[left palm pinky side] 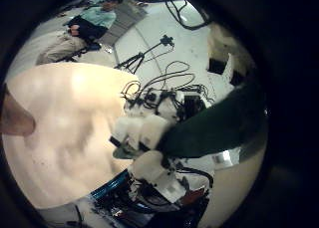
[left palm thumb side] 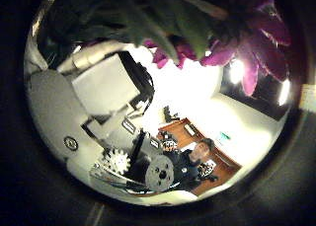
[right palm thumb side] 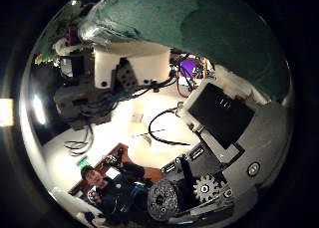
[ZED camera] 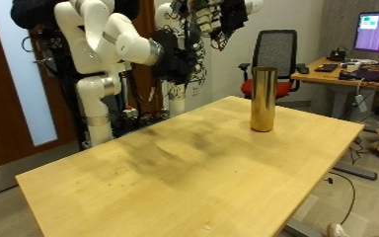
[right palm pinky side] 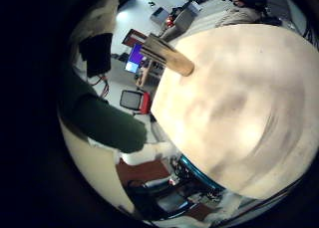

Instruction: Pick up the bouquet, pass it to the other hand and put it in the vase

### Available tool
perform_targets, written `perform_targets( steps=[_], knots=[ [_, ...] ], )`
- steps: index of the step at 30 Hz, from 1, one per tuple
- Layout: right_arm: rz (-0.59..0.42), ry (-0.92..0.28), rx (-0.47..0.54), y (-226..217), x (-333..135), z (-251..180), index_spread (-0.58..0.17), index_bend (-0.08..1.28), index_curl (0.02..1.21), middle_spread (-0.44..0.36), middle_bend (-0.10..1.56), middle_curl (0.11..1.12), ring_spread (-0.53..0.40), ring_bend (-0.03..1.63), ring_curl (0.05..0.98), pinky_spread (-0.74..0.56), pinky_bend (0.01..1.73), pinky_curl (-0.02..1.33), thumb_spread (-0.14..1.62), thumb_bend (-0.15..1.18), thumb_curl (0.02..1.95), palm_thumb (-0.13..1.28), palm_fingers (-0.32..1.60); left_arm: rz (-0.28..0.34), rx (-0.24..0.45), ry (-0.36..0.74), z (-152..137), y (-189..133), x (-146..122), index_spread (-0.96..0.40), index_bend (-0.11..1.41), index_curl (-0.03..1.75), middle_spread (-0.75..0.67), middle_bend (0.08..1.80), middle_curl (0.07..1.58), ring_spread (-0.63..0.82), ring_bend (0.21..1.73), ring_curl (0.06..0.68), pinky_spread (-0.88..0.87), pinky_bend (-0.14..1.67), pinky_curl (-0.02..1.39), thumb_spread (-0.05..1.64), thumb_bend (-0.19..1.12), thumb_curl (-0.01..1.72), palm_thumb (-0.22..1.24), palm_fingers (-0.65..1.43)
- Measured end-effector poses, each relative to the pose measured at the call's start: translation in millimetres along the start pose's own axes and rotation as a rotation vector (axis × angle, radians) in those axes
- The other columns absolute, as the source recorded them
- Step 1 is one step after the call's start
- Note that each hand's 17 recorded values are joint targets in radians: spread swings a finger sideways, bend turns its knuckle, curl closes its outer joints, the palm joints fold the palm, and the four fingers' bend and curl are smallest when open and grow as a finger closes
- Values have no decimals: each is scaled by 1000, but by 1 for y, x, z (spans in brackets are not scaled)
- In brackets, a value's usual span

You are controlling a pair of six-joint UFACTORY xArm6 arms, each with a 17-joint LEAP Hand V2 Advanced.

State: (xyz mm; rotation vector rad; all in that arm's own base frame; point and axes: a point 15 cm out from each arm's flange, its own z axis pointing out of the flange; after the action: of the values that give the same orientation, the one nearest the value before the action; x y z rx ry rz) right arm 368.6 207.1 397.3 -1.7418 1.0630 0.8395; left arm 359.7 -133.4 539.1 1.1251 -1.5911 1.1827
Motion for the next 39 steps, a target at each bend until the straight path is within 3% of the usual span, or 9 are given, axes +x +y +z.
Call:
perform_targets(
  steps=[3,6,8,9,10,15,22,29,39],
  knots=[
    [0,41,24,-6,9,-3,-306,802,1031,-202,1050,967,-230,1281,661,-356,1138,832,839,-39,751,908,1054,26,32,-18,-4,-1,2,-438,338,718,-493,1013,746,-487,1228,437,-654,986,436,718,16,489,930,1158],
    [3,50,34,-7,11,-6,-328,602,981,-206,942,911,-253,1217,620,-447,1086,755,833,-40,682,860,914,59,57,-23,-5,-3,5,-543,396,894,-523,1054,832,-459,1322,495,-665,1019,465,401,-6,616,1077,1059],
    [13,39,10,0,13,-1,-331,419,940,-210,878,876,-265,1195,607,-507,1075,729,840,-34,655,851,728,84,80,-32,-6,-5,7,-569,399,946,-530,1061,856,-454,1345,509,-666,1020,472,327,-10,646,1101,1039],
    [17,41,-11,6,15,0,-323,305,888,-184,674,804,-211,1054,591,-427,995,745,890,-37,628,829,73,99,93,-40,-8,-6,7,-575,399,959,-531,1063,862,-453,1348,513,-666,1022,474,312,-12,651,1105,1034],
    [22,50,-49,15,19,3,-367,153,690,-38,411,638,-2,734,444,-76,780,636,916,-45,583,771,-229,120,110,-52,-10,-8,10,-607,394,1033,-538,1076,897,-445,1373,530,-665,1027,484,233,-15,685,1125,1018],
    [55,58,-58,23,31,-11,-403,75,415,118,184,469,169,467,292,275,566,448,950,-43,494,681,-190,185,168,-96,-20,-13,26,-663,388,1204,-550,1081,966,-429,1409,558,-659,1044,513,99,-21,748,1152,994],
    [88,-17,30,15,23,-43,-411,109,211,151,161,339,198,371,257,347,478,364,953,-34,412,591,-137,232,255,-89,-42,-22,43,-690,367,1347,-555,1072,1020,-423,1418,569,-660,1044,538,38,-22,795,1163,995],
    [90,-57,59,18,11,-60,-407,123,167,151,159,281,214,322,247,365,434,337,956,-31,384,570,-117,312,370,-131,-81,-26,82,-690,337,1438,-559,1057,1055,-425,1410,575,-663,1026,552,13,-20,826,1170,1007],
    [89,-28,136,21,5,-97,-373,145,173,167,168,254,209,289,247,358,397,325,971,-24,383,600,-81,321,480,-203,-140,-26,99,-671,296,1518,-568,1023,1091,-431,1389,578,-674,984,566,0,-22,855,1166,1029]
  ],
)
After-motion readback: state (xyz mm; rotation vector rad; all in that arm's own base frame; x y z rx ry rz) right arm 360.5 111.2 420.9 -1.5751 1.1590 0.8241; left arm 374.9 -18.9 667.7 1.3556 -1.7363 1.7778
